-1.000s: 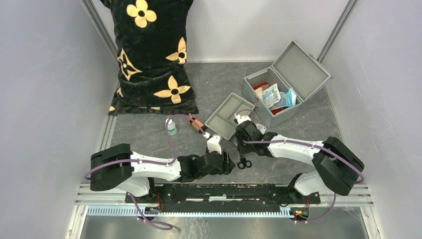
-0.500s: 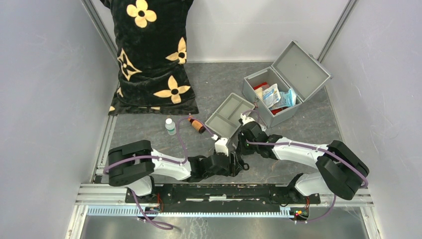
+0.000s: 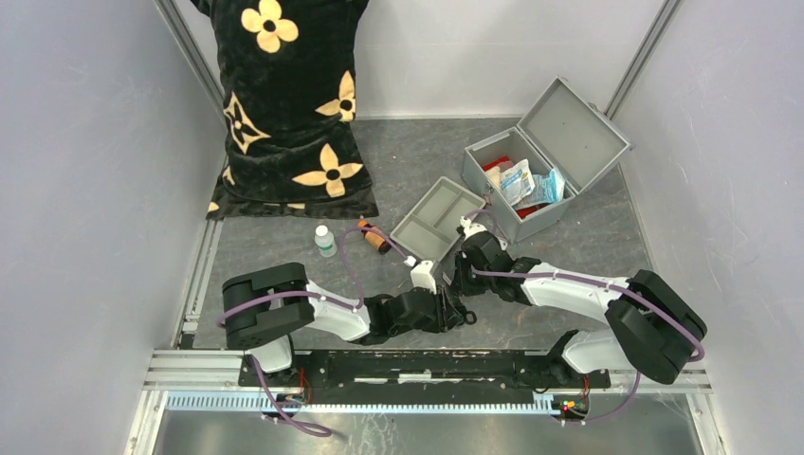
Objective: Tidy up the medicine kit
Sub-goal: Pick up the scissors from the center of the board.
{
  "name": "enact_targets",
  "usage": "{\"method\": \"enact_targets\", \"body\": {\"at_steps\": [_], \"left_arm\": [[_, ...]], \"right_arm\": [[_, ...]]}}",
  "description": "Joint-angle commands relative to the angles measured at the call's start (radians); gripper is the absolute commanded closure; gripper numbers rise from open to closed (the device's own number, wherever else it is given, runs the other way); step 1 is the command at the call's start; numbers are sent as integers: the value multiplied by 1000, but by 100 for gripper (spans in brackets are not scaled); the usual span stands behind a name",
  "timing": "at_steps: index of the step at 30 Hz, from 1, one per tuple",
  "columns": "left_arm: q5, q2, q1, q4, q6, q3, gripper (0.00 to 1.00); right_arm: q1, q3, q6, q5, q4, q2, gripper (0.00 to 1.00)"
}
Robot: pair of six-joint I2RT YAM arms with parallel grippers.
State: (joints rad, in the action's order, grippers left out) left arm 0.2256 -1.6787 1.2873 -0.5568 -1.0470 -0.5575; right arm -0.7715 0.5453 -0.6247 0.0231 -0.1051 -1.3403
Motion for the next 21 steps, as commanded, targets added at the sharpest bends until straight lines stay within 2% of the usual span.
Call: {"method": "enact_targets", "body": {"at_steps": [1,6,8,12,15,18,21], "left_arm": [[-18,-3,1,-6,-34,13,69],[2,17,1,26,-21,5,91],[14,34,1,55,-5,-4,98],[47,89,0,128,40,-25,98],[57,140,0,176,78,-39,98],[58,180,1,238,127,-69,98],[64,216,3,311,175,-124,98]], "right_arm": [[7,-1,-13,5,42,24,99],[9,6,-6,13,33,31,98],[8,19,7,29,15,49,92],[9,61,45,78,-25,164,69],[8,120,85,148,-97,295,56],[9,182,117,235,-172,419,46],[10,235,125,356,-257,531,45]]}}
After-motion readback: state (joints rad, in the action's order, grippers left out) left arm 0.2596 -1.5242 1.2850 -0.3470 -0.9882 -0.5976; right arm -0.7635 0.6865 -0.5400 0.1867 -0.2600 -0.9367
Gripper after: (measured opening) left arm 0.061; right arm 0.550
